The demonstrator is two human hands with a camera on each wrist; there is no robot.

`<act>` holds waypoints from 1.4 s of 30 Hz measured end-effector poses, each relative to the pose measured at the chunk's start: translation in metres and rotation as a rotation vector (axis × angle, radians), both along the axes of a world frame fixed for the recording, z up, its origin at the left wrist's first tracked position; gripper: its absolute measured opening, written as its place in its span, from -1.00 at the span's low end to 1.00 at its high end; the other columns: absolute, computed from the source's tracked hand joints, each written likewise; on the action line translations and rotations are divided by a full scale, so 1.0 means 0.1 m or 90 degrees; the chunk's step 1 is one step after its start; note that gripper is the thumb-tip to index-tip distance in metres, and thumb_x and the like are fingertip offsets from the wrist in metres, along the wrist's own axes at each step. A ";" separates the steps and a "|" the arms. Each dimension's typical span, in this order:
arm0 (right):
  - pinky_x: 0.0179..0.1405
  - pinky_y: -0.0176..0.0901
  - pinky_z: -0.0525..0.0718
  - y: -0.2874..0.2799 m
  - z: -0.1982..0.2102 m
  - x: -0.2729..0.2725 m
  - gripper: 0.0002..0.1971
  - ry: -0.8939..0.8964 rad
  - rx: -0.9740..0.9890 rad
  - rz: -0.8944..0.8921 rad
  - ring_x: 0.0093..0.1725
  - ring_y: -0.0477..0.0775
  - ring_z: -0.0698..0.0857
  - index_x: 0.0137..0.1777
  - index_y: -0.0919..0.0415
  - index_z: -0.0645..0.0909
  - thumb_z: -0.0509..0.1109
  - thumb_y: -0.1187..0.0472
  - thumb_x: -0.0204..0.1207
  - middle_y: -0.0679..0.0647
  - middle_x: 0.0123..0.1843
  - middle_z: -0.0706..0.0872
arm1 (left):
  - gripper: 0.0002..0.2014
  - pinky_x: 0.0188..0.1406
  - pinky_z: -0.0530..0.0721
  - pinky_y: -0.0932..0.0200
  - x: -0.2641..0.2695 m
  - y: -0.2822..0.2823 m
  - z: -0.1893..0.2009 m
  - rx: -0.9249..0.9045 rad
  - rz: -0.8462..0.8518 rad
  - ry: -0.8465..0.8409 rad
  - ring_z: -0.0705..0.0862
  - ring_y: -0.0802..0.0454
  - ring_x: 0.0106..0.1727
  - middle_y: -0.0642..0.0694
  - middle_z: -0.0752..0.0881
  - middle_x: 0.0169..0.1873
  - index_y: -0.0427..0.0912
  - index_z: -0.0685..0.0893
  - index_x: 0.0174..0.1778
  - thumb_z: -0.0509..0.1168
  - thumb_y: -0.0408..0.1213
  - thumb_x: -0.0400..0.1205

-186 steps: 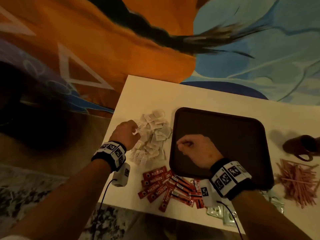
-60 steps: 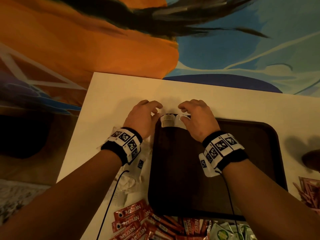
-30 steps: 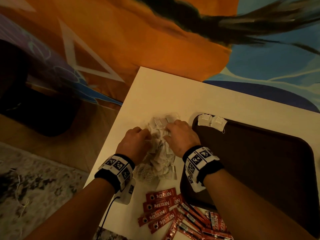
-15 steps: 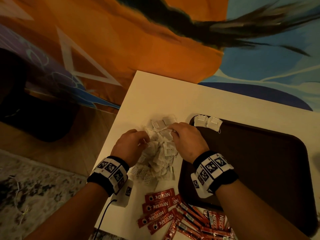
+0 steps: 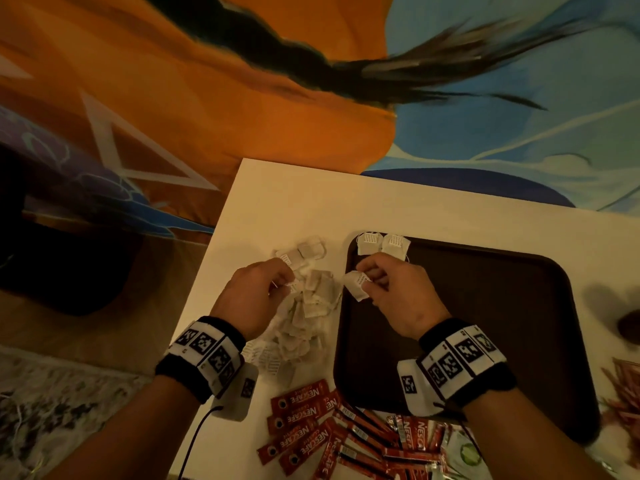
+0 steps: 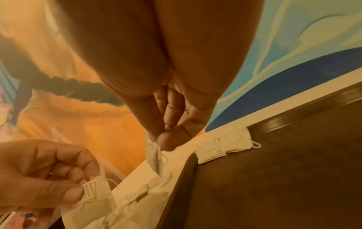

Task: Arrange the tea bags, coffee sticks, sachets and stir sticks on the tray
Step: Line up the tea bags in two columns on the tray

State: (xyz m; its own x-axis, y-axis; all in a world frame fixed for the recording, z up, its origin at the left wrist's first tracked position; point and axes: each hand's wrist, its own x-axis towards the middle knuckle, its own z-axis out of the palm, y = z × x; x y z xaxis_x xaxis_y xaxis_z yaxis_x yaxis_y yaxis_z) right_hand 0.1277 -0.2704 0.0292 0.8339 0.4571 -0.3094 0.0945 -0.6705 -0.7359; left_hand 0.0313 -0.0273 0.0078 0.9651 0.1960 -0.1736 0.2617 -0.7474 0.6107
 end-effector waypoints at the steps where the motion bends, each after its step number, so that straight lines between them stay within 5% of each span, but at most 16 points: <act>1: -0.12 -0.43 0.70 -0.07 0.02 0.02 -0.77 0.006 -0.010 -0.007 -0.03 -0.29 0.68 0.24 -0.03 0.70 0.48 0.24 0.66 -0.30 -0.03 0.67 | -0.82 -0.07 0.66 0.25 0.05 -0.07 0.04 -0.005 -0.014 -0.005 0.72 0.17 -0.12 0.12 0.79 -0.12 0.06 0.73 0.01 0.49 -0.34 0.62; 6: -0.21 -0.48 0.59 -0.38 0.04 0.15 -0.85 0.028 -0.061 -0.010 0.00 -0.26 0.68 0.13 -0.09 0.71 0.47 0.19 0.66 -0.23 0.02 0.70 | -0.83 -0.18 0.57 0.43 0.31 -0.48 0.10 -0.063 -0.090 0.012 0.71 0.26 -0.11 0.15 0.79 -0.13 0.06 0.76 -0.01 0.46 -0.35 0.64; 10: 0.12 -0.16 0.75 -0.52 -0.09 0.27 -0.87 0.057 -0.129 0.028 0.09 -0.16 0.69 0.09 -0.09 0.74 0.44 0.19 0.68 -0.16 0.07 0.70 | -0.87 -0.25 0.52 0.50 0.52 -0.79 0.00 -0.077 -0.142 0.068 0.71 0.29 -0.14 0.16 0.78 -0.16 0.07 0.79 0.01 0.45 -0.29 0.66; 14: 0.14 -0.04 0.80 -0.55 -0.26 0.40 -0.85 0.049 -0.161 0.012 0.06 -0.06 0.73 0.13 0.01 0.77 0.40 0.23 0.70 -0.05 0.09 0.74 | -0.87 -0.30 0.49 0.50 0.74 -0.98 -0.11 -0.050 -0.172 0.117 0.69 0.28 -0.20 0.11 0.79 -0.15 0.01 0.80 0.06 0.40 -0.31 0.68; 21: 0.06 -0.11 0.73 -0.45 -0.44 0.69 -0.89 -0.043 -0.145 -0.026 0.02 0.01 0.74 0.06 0.06 0.78 0.44 0.25 0.65 0.01 0.05 0.75 | -0.84 0.02 0.73 0.18 1.13 -0.99 -0.21 -0.031 -0.122 0.084 0.77 0.07 -0.02 -0.01 0.82 -0.06 -0.06 0.80 0.05 0.40 -0.39 0.65; 29: 0.11 0.10 0.79 -0.30 -0.58 0.88 -0.85 -0.087 -0.131 -0.057 0.03 0.08 0.75 0.15 0.07 0.75 0.51 0.21 0.60 0.05 0.05 0.78 | -0.85 0.00 0.68 0.16 1.39 -0.95 -0.29 -0.012 -0.072 0.029 0.72 0.02 -0.05 -0.04 0.78 -0.08 -0.09 0.83 0.02 0.42 -0.38 0.62; 36: 0.08 0.12 0.80 -0.29 -0.66 0.94 -0.82 -0.109 -0.140 -0.112 0.07 0.09 0.73 0.17 0.05 0.68 0.51 0.19 0.61 0.03 0.06 0.76 | -0.86 0.01 0.77 -0.09 1.47 -0.98 -0.42 -0.018 -0.041 0.004 0.73 -0.07 -0.07 -0.07 0.74 -0.08 -0.04 0.78 -0.03 0.43 -0.37 0.59; 42: 0.10 0.14 0.78 -0.30 -0.66 0.92 -0.81 -0.127 -0.138 -0.117 0.10 0.11 0.70 0.18 0.10 0.68 0.53 0.21 0.60 0.07 0.11 0.70 | -0.89 0.00 0.72 -0.02 1.51 -1.01 -0.43 0.016 -0.044 -0.030 0.69 -0.11 -0.10 -0.09 0.63 -0.04 -0.08 0.80 -0.05 0.44 -0.37 0.58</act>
State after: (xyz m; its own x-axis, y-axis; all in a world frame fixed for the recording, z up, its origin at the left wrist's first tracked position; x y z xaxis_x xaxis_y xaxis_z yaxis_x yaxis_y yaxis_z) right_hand 0.2196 -0.3006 -0.0363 0.9502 0.2349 -0.2049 0.0856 -0.8287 -0.5531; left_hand 0.1825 -0.1288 -0.0356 0.9835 0.1320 -0.1235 0.1800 -0.7780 0.6019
